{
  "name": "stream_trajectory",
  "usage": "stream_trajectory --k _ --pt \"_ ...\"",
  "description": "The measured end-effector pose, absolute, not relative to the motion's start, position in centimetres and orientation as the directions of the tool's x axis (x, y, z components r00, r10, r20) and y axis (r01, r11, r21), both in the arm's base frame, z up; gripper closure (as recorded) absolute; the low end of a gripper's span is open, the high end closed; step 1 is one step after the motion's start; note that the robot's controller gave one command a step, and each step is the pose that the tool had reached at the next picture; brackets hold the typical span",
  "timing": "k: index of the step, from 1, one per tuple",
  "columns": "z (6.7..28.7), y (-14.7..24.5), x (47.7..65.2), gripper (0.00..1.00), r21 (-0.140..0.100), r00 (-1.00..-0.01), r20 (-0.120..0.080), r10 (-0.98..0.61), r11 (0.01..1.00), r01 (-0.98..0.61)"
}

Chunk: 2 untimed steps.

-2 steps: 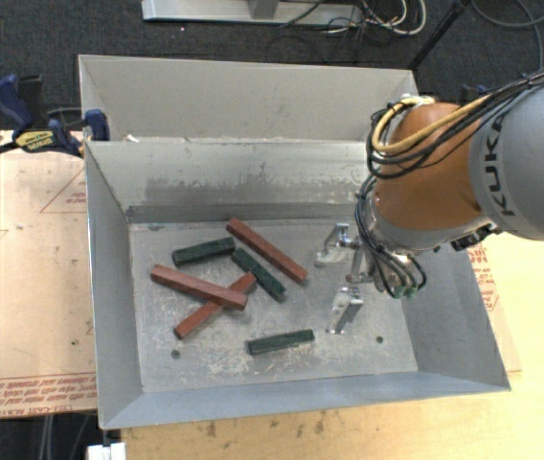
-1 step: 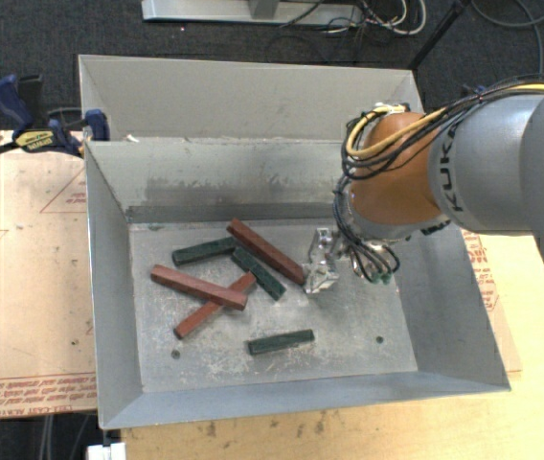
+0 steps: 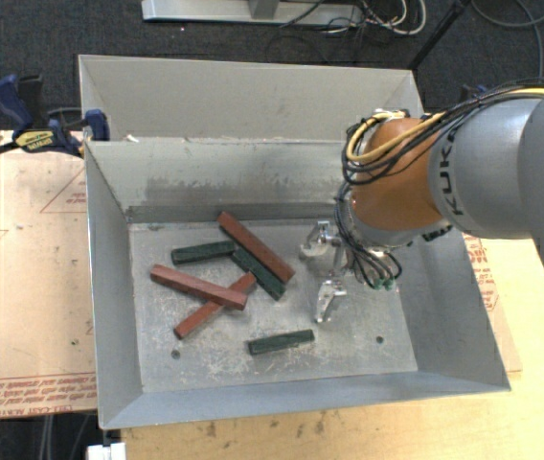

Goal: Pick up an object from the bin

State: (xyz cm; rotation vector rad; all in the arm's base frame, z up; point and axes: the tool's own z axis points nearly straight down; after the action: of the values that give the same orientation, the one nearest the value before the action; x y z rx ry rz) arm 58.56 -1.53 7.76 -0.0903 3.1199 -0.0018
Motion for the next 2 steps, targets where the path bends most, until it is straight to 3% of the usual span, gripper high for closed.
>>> stream_trajectory --k 2 --pt "7.74 -1.36 58.74 0.0 -0.001 -0.998 -0.018 -0.059 0.998 -0.059"
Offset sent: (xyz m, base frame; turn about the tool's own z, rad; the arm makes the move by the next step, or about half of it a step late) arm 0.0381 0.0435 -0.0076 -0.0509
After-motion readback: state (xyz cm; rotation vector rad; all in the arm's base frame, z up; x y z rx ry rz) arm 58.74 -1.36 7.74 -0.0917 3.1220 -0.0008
